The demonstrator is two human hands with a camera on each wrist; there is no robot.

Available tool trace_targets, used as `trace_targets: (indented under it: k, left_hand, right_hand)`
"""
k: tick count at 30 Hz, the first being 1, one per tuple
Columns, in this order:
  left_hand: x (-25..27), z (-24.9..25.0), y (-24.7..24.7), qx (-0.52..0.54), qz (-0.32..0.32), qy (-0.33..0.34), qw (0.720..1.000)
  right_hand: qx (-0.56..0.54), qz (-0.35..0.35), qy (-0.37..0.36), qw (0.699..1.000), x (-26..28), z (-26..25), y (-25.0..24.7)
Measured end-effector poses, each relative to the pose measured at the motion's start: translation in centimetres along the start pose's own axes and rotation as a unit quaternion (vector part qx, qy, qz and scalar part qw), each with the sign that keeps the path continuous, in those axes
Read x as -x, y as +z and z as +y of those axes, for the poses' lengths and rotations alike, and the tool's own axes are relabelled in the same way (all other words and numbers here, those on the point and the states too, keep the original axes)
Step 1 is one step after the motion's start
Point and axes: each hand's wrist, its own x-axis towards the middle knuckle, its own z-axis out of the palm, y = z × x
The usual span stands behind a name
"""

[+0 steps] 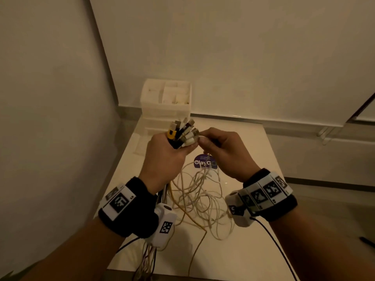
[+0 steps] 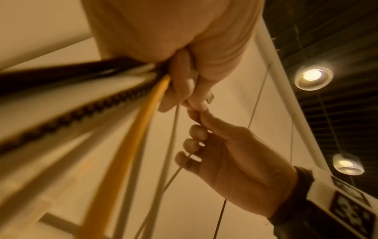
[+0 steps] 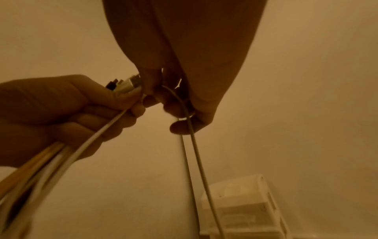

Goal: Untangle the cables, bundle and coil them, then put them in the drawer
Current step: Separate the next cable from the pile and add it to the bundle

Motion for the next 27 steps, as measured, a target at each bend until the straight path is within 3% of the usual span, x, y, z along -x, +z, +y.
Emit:
trace_targets:
  k: [4, 7, 11, 14, 16, 20, 24, 27]
  left_hand:
    - [-0.4, 1.3, -0.1, 0.022, 0.028, 0.049, 0.998]
    - [-0.4, 2.1, -0.5, 0.075, 0.025, 0.071, 0.994]
    - [-0.6, 1.7, -1.9, 0.107, 0.052, 0.079, 0.990]
    - [-0.4, 0.9, -2.5, 0.099, 0.071, 0.076, 0.990]
    - [-0.6, 0.3, -3.0, 0.099, 0.110, 0.066, 0.987]
    - [-1.2, -0.3, -4.2, 0.092, 0.143, 0.077, 0.982]
    - [-0.7, 0.3, -4.2, 0.068, 0.097, 0.059, 0.991]
    - [-0.2, 0.5, -4.5, 0.077, 0.044, 0.017, 0.996]
  right_hand:
    - [-0.054, -0.042, 0.052, 0.996, 1.8, 2.3, 1.9]
    - [0.010, -0.042, 0.075, 0.996, 3.1, 5.9, 3.7]
    - [0.135, 0.019, 0.002, 0.991, 2.6, 9.2, 4.3]
    - [0.222, 0.006, -0.026, 0.975, 1.6, 10.5, 4.1]
    - [0.230, -0.007, -0.012, 0.973, 1.2, 11.2, 3.8]
    - [0.228, 0.058, 0.063, 0.970, 1.7, 12.7, 3.3]
    - [0.113, 0.055, 0.123, 0.984, 2.0, 10.5, 3.0]
    - [-0.068, -0.004, 0.093, 0.993, 1.9, 4.8, 2.8]
